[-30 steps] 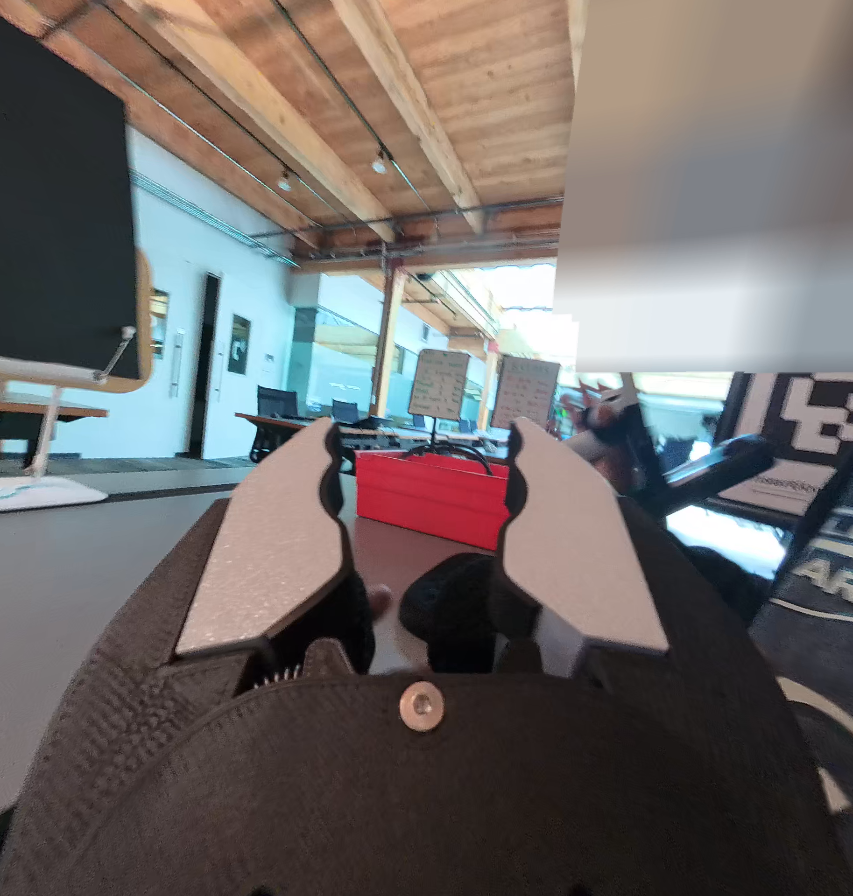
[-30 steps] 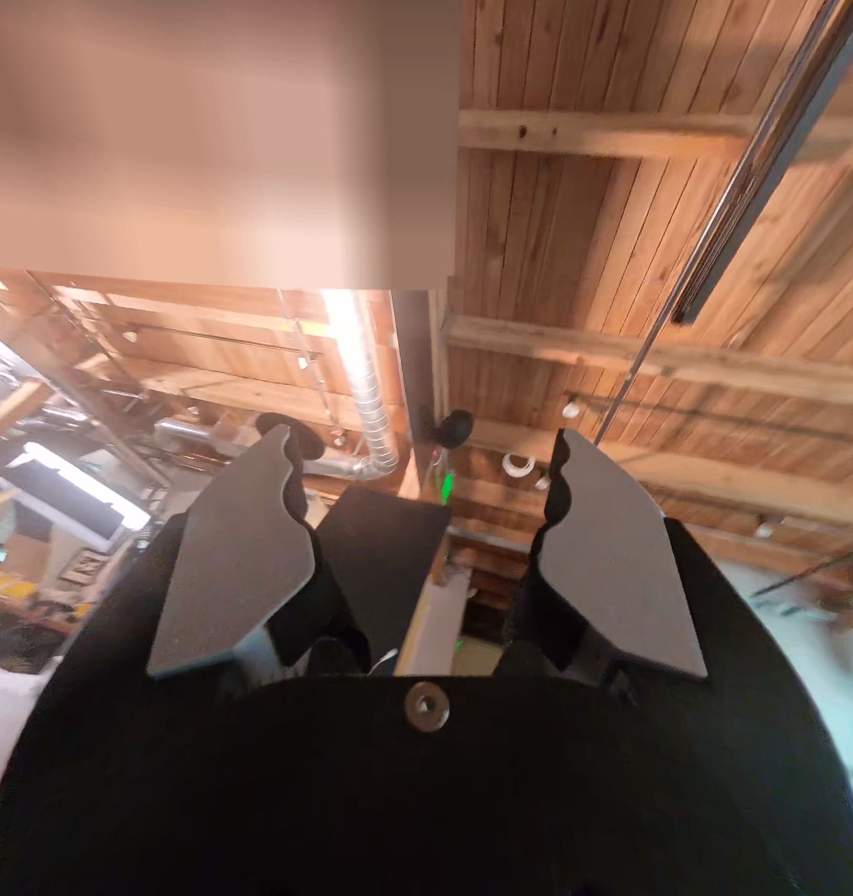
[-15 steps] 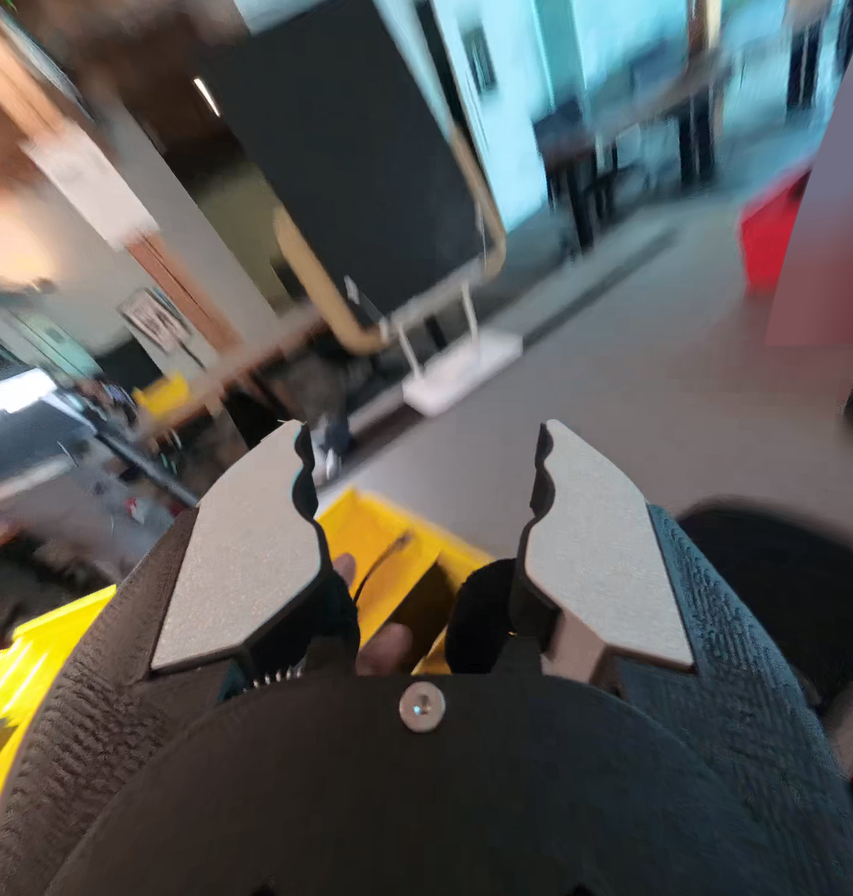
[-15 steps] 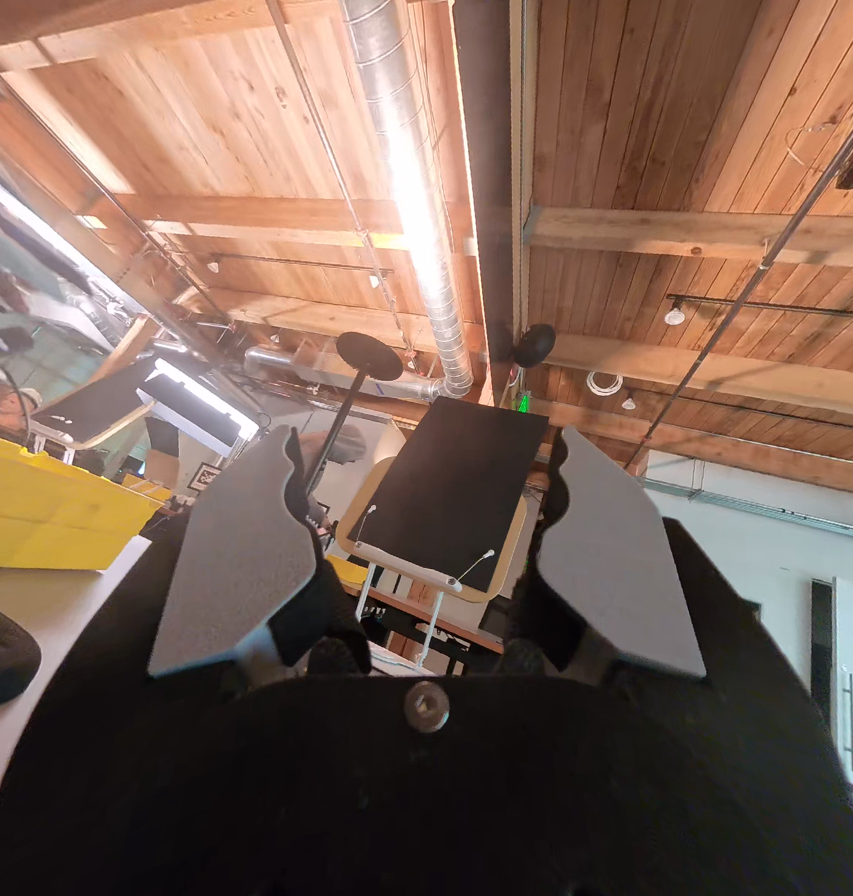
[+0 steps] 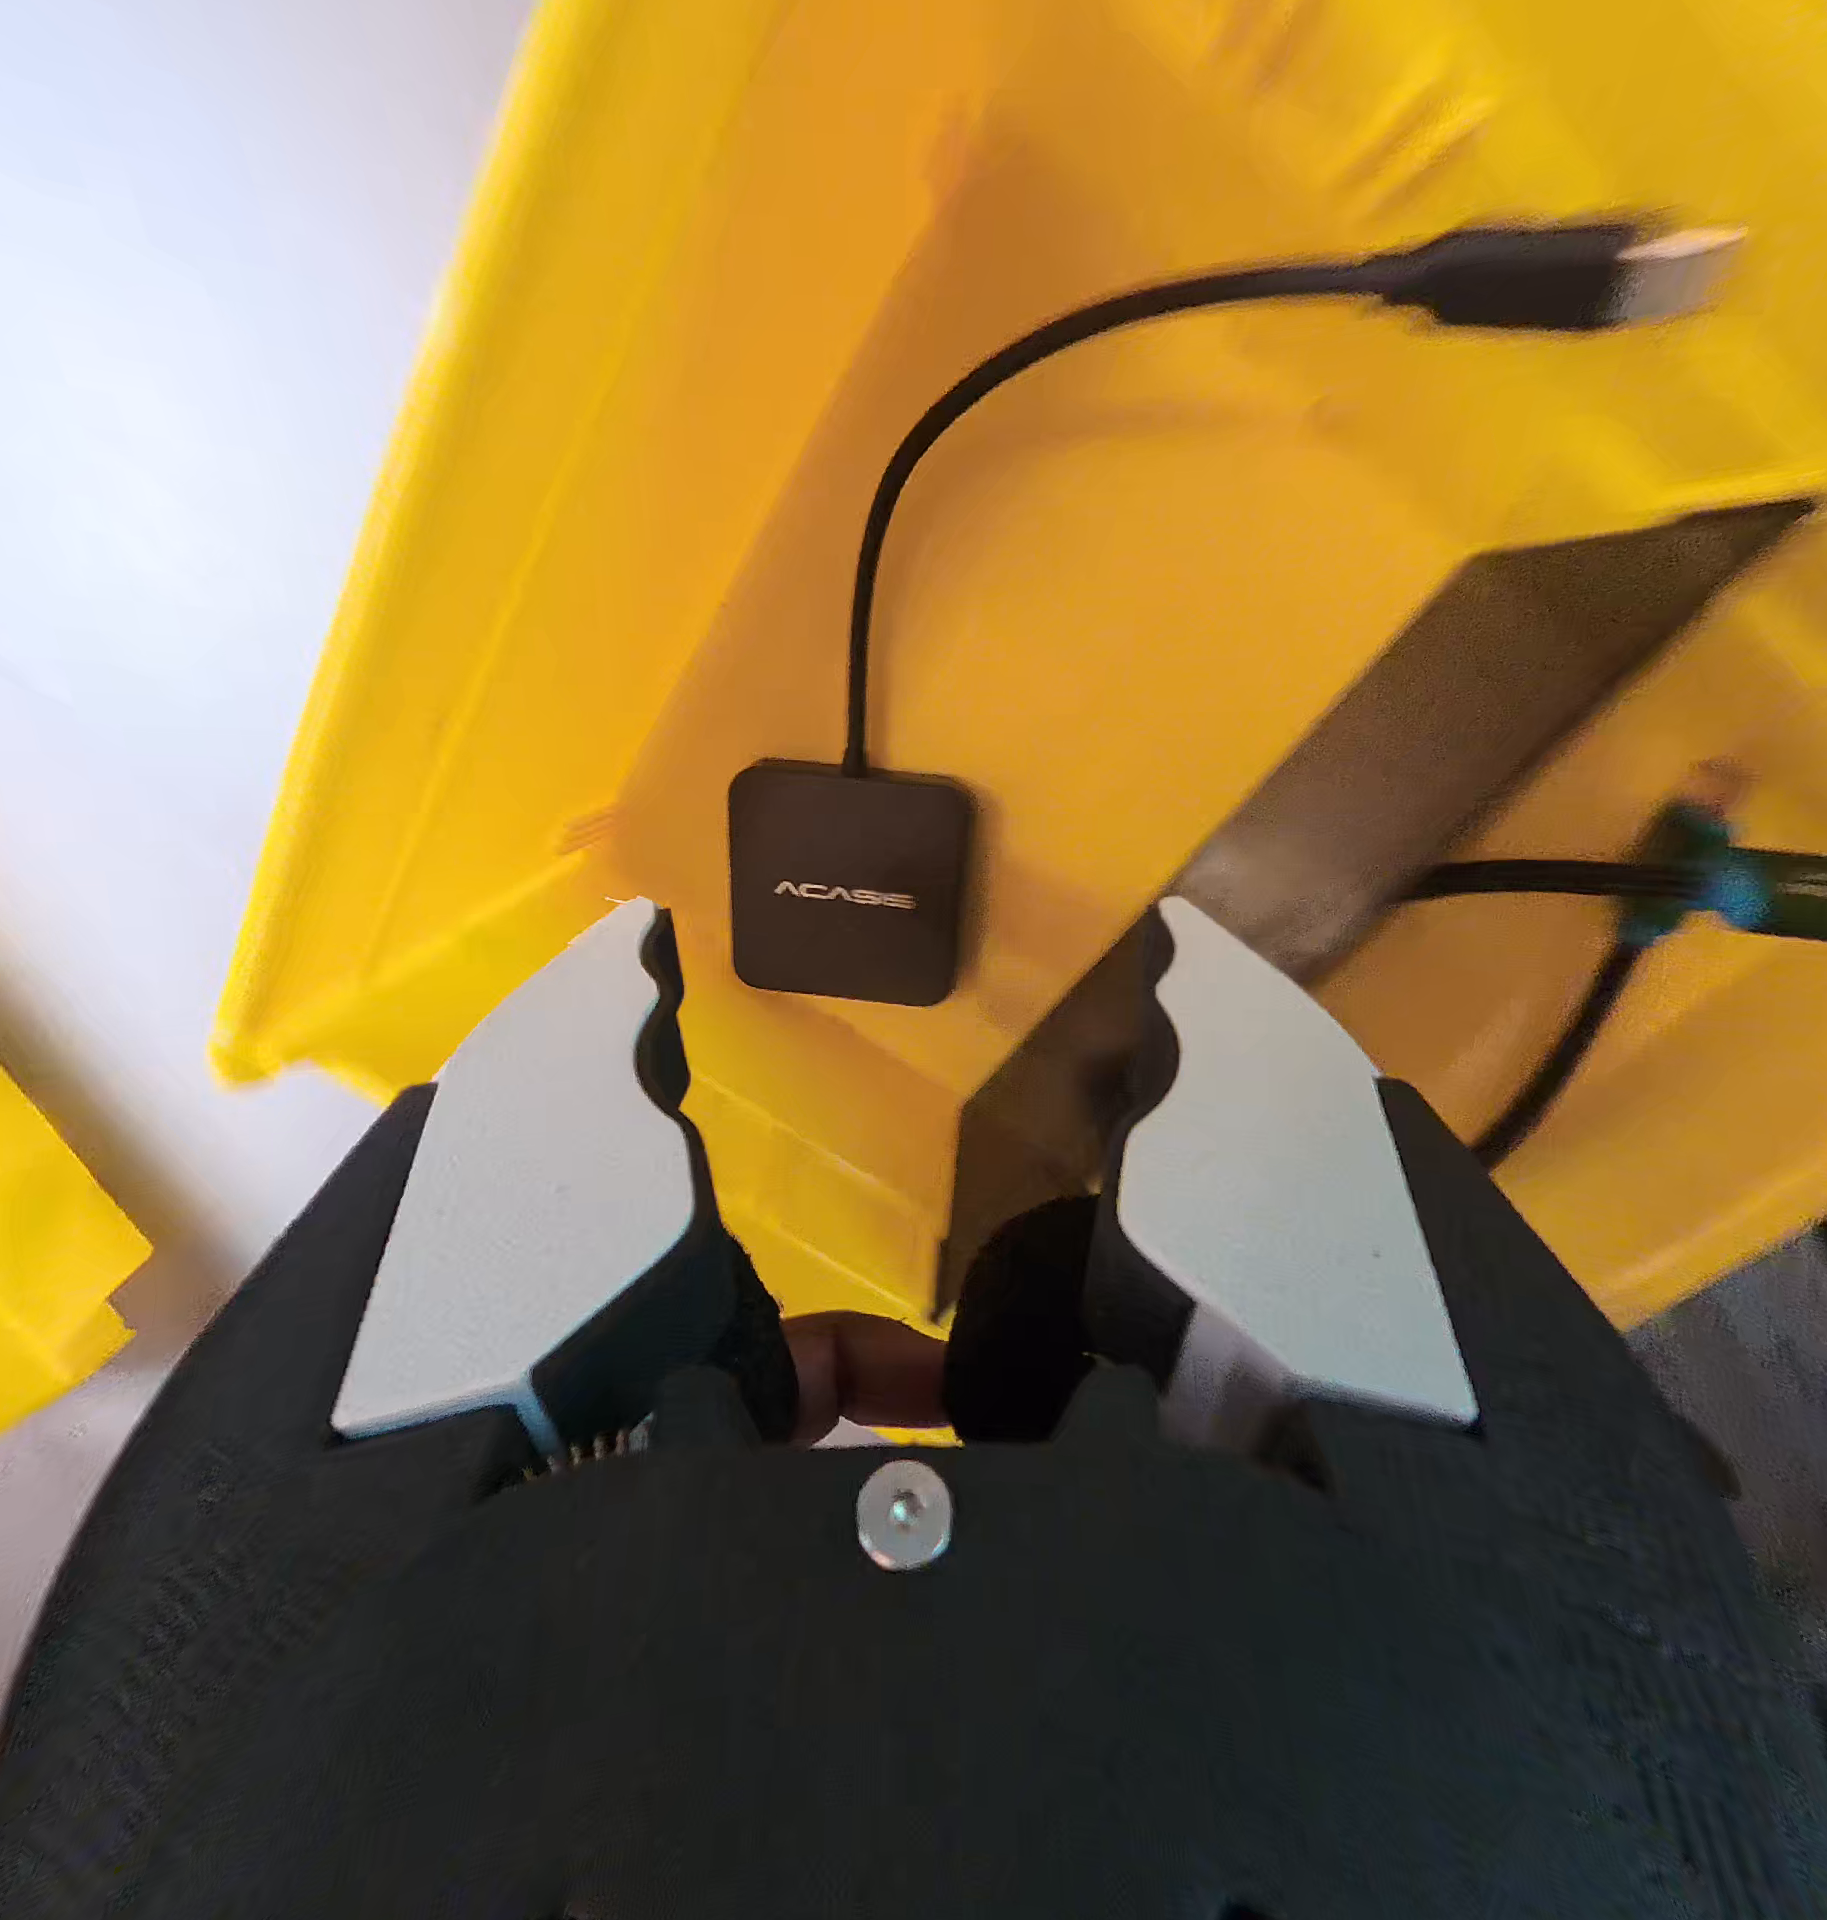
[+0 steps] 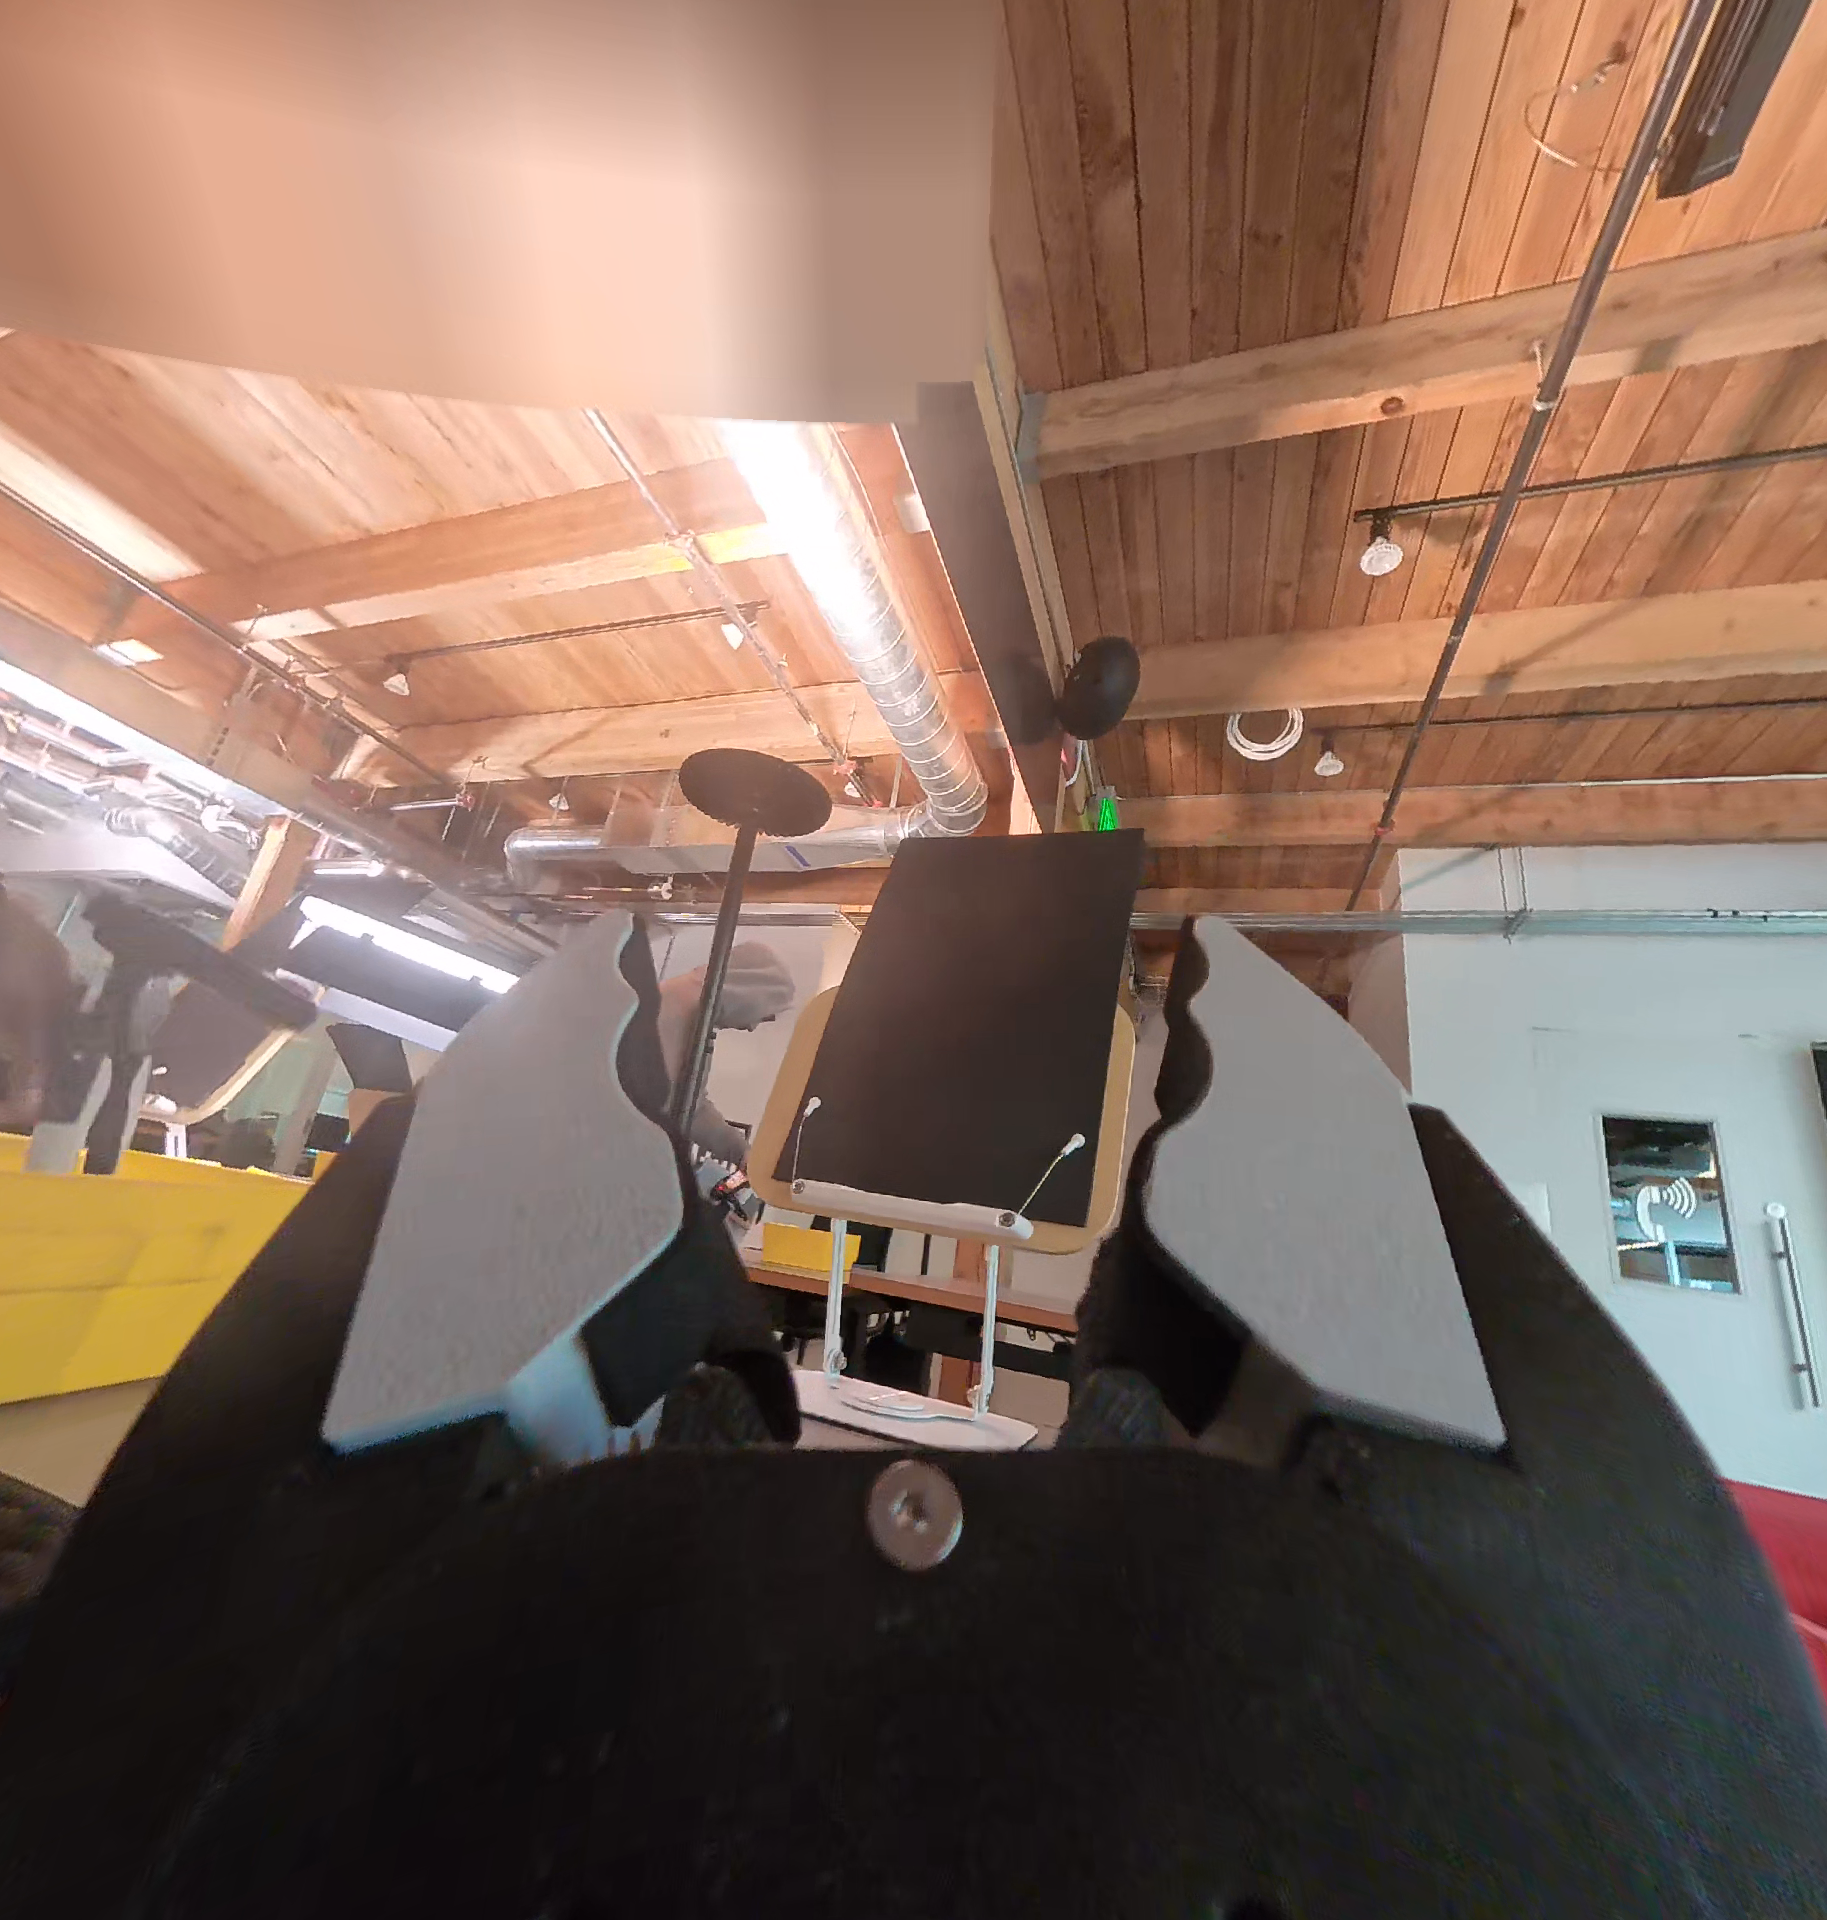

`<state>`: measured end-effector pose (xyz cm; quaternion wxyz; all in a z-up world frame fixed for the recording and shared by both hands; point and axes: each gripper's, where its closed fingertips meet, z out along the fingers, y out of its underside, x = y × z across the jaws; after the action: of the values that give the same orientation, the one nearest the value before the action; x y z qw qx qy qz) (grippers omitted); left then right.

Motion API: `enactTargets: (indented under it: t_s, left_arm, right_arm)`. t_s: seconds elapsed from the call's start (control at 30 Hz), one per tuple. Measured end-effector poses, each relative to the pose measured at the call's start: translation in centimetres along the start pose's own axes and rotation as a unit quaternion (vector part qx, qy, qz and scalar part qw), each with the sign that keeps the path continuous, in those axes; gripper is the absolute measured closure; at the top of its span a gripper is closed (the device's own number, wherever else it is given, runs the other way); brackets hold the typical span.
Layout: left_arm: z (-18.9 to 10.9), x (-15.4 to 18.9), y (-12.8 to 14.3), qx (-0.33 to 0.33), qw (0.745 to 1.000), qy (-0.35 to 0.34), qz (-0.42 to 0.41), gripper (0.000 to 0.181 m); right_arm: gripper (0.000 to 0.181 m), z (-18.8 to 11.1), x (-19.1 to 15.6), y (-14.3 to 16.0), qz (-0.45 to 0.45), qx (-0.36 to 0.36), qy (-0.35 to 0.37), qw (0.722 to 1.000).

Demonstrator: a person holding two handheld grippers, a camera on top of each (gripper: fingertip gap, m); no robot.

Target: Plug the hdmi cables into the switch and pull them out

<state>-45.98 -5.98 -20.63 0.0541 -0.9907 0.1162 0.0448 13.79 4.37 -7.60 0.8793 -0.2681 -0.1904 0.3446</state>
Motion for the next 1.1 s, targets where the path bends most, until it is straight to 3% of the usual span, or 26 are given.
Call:
enactTargets:
  t_s: [0.03, 0.17, 0.37, 0.5, 0.53, 0.6, 0.73, 0.83, 0.93, 1.03, 1.1]
  left_arm:
    - [0.8, -0.3, 0.2, -0.024, 1.000, 0.004, 0.009, 0.098]
    - [3.4, -1.2, 1.3, -0.110, 0.993, 0.004, 0.035, 0.097]
    - [6.1, -1.9, 1.8, -0.141, 0.989, -0.006, 0.034, 0.090]
    - [6.9, -0.7, 2.9, -0.162, 0.985, 0.045, 0.032, 0.078]
    - [6.8, -0.8, 2.8, -0.153, 0.987, 0.045, 0.033, 0.081]
    - [6.5, -0.7, 1.9, -0.106, 0.993, 0.046, 0.027, 0.114]
    - [6.1, -0.4, 2.0, -0.087, 0.995, 0.009, 0.054, 0.115]
    - [3.7, -0.8, 1.1, -0.040, 0.996, -0.046, 0.059, 0.115]
    - [-1.1, -1.9, -0.2, 0.033, 0.987, -0.140, 0.067, 0.115]
    - [-7.5, -1.3, -2.0, 0.157, 0.962, -0.219, 0.051, 0.115]
    - [-11.9, -0.1, -3.1, 0.256, 0.926, -0.275, 0.033, 0.115]
  right_arm:
    - [0.088, 0.0, 0.1, 0.1, 0.005, -0.002, 0.001, 1.000]
    - [0.088, 0.1, 0.4, 0.4, 0.020, -0.007, 0.004, 1.000]
    - [0.090, 0.3, 0.3, 0.8, 0.036, -0.016, -0.001, 0.999]
    - [0.091, 0.3, 0.4, 1.1, 0.046, -0.021, 0.001, 0.999]
    - [0.091, 0.3, 0.5, 1.1, 0.049, -0.021, 0.002, 0.999]
    - [0.091, 0.3, 0.7, 1.2, 0.053, -0.022, 0.006, 0.998]
    - [0.092, 0.3, 0.9, 1.3, 0.064, -0.024, 0.009, 0.998]
    - [0.093, 0.3, 0.9, 1.3, 0.069, -0.024, 0.007, 0.997]
    - [0.094, 0.3, 0.8, 1.3, 0.067, -0.025, 0.007, 0.997]
    - [0.094, 0.3, 0.8, 1.2, 0.064, -0.022, 0.007, 0.998]
    - [0.095, 0.2, 0.7, 1.1, 0.064, -0.020, 0.006, 0.998]
